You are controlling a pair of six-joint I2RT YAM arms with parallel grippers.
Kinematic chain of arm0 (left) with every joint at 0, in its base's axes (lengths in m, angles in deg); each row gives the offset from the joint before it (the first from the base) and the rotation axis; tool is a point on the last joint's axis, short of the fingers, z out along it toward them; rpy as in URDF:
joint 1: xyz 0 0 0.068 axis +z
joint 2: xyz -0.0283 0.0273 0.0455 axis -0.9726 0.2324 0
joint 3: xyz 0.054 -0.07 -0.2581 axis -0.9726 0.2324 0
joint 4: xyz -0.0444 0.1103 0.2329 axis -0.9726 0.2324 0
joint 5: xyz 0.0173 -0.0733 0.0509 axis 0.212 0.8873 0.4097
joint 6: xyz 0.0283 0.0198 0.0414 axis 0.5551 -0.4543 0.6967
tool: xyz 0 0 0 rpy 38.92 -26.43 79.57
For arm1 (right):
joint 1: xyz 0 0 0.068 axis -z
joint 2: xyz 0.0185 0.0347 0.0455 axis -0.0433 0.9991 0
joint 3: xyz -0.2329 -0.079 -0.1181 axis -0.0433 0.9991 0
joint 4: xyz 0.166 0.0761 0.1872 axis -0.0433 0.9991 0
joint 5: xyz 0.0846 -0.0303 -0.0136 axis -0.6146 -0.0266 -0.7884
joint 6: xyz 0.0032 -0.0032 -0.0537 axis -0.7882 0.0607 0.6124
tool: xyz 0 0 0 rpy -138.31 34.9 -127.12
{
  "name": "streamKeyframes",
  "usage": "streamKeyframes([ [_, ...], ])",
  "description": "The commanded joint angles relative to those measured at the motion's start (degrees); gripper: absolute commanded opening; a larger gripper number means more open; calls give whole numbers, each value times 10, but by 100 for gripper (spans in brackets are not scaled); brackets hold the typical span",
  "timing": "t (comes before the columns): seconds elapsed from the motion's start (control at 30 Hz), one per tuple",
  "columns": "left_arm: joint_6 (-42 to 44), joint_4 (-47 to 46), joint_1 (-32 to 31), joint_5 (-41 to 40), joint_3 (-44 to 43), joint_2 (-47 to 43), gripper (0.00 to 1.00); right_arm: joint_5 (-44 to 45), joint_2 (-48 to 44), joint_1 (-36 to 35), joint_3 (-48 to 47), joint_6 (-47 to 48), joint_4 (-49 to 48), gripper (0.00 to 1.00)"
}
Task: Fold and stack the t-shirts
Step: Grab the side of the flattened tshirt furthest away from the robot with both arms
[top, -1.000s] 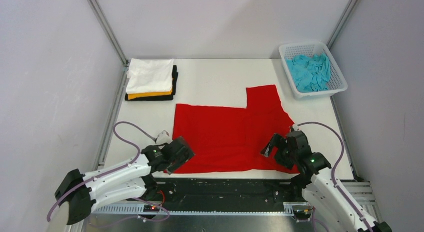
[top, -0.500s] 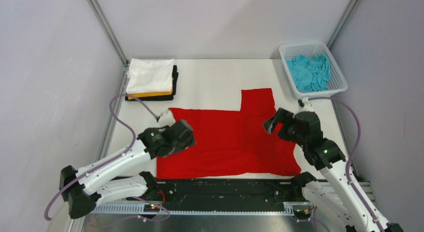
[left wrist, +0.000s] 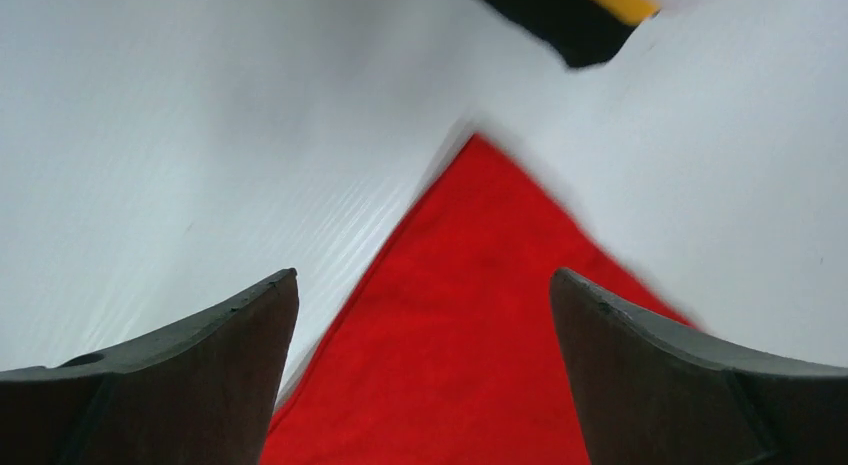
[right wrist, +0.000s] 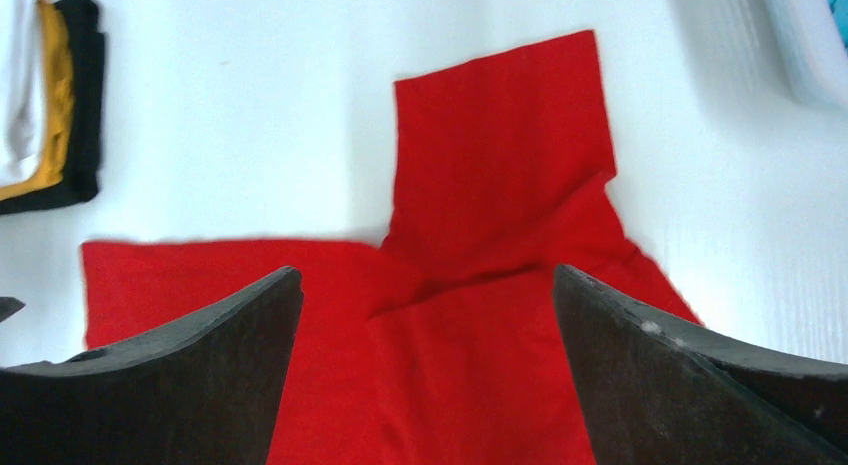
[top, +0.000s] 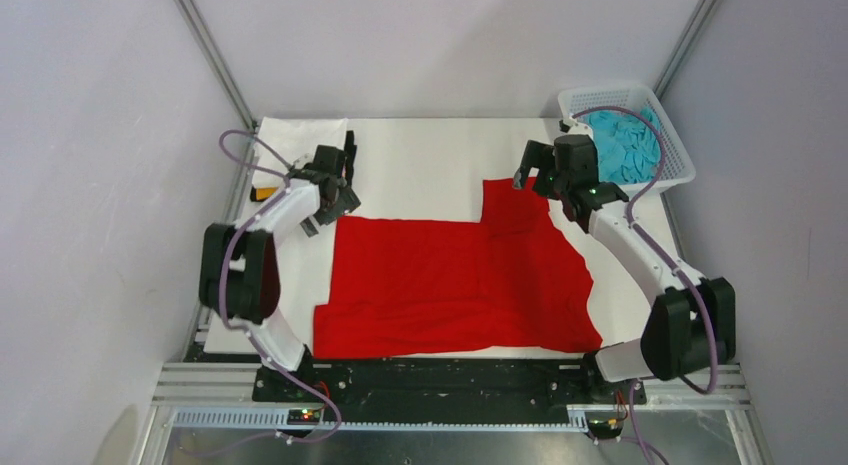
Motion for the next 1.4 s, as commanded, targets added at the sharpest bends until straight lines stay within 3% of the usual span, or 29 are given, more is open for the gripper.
streamKeyframes([
  [0.0, 56, -27, 20, 36, -82, 98, 100, -29, 36, 12, -36, 34, -74, 99],
  [0.13, 75, -28, 26, 61, -106, 149, 98, -28, 52, 21, -38, 44, -78, 99],
  [0.47, 72, -17, 23, 96, -99, 150, 77, -48, 61, 38, -38, 38, -62, 100],
  [0.77, 34, -10, 15, 113, -111, 183, 71, -69, 53, 41, -37, 29, -37, 99],
  [1.13, 9, -6, 1, 74, -105, 176, 41, -98, 90, 41, -38, 49, -85, 97],
  [1.27, 5, -6, 2, 75, -105, 179, 26, -55, 151, 38, -57, 91, -155, 96],
  [1.37, 6, -6, 1, 75, -104, 177, 16, -26, 250, 34, -149, 109, -130, 94],
])
